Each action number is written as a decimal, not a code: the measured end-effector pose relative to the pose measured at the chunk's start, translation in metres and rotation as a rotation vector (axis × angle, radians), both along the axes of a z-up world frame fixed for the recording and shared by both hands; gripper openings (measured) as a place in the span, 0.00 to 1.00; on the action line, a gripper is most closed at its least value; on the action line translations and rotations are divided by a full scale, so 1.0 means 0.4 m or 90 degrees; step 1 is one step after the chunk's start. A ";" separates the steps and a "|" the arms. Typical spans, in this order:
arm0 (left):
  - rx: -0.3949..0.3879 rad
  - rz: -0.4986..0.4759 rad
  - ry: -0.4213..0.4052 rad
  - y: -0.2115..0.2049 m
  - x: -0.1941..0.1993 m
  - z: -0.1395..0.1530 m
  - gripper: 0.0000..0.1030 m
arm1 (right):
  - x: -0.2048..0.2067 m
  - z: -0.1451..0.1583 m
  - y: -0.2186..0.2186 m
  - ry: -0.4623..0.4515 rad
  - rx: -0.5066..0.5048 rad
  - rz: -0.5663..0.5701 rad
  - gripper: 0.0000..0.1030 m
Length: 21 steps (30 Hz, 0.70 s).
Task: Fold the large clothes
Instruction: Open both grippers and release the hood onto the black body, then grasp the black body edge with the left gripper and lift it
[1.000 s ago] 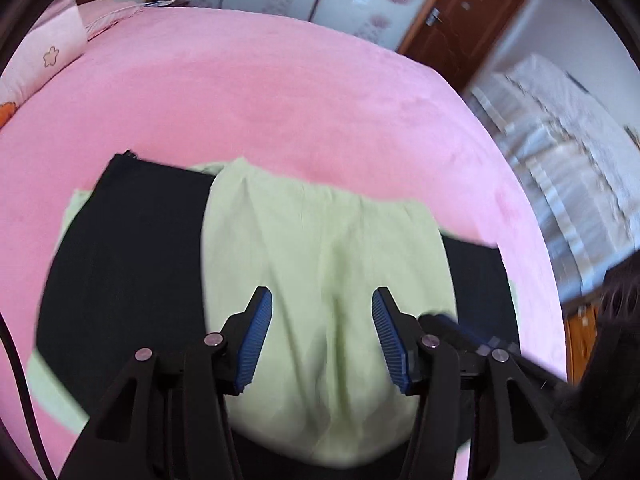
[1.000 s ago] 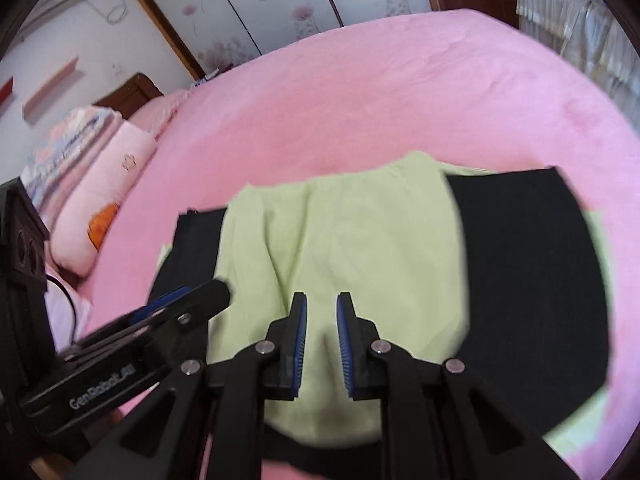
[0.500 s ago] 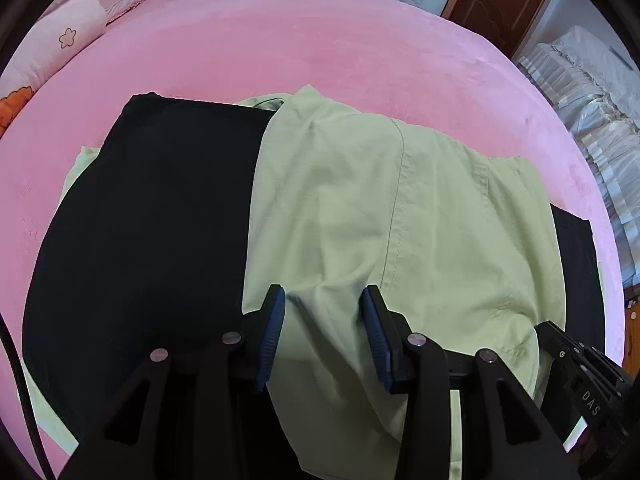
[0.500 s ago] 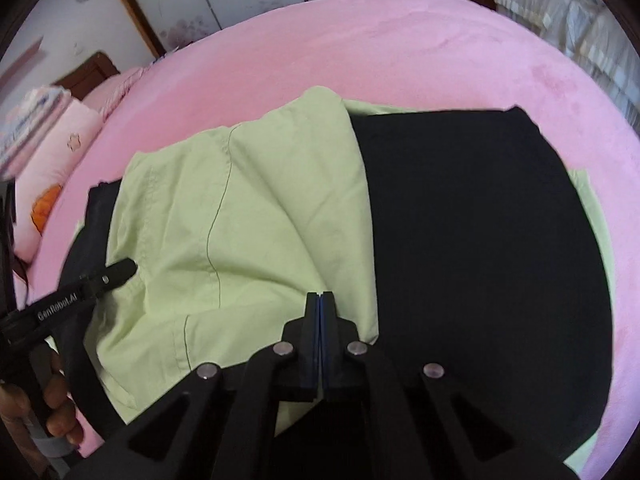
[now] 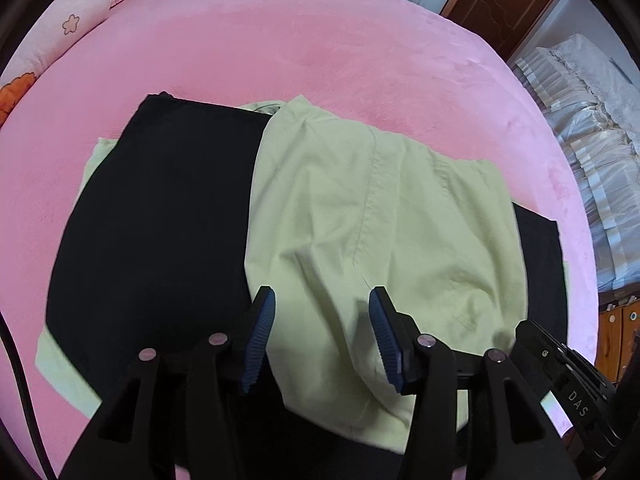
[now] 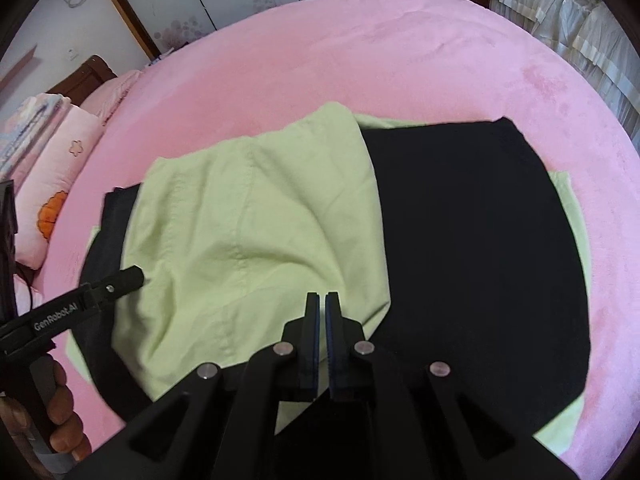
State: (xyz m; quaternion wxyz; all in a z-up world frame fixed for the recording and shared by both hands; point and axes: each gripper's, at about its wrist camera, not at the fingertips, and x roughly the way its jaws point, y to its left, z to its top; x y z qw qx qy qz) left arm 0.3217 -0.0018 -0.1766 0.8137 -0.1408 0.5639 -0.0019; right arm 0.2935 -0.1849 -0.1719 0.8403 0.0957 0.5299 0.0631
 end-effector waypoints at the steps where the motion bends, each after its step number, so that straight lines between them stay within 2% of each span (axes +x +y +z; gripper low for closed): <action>1: -0.006 0.002 0.000 0.000 -0.013 0.019 0.48 | -0.018 0.024 0.004 -0.005 0.010 0.006 0.03; 7: -0.071 0.019 0.024 0.026 -0.130 0.104 0.49 | -0.120 0.125 0.034 -0.013 0.044 0.049 0.03; 12: -0.091 0.015 0.061 0.044 -0.249 0.161 0.49 | -0.216 0.182 0.079 0.019 0.067 0.103 0.03; 17: -0.082 0.020 0.114 0.106 -0.374 0.172 0.49 | -0.323 0.229 0.140 0.052 0.053 0.182 0.03; 21: -0.093 0.055 0.171 0.179 -0.474 0.164 0.49 | -0.395 0.248 0.183 0.072 0.029 0.237 0.03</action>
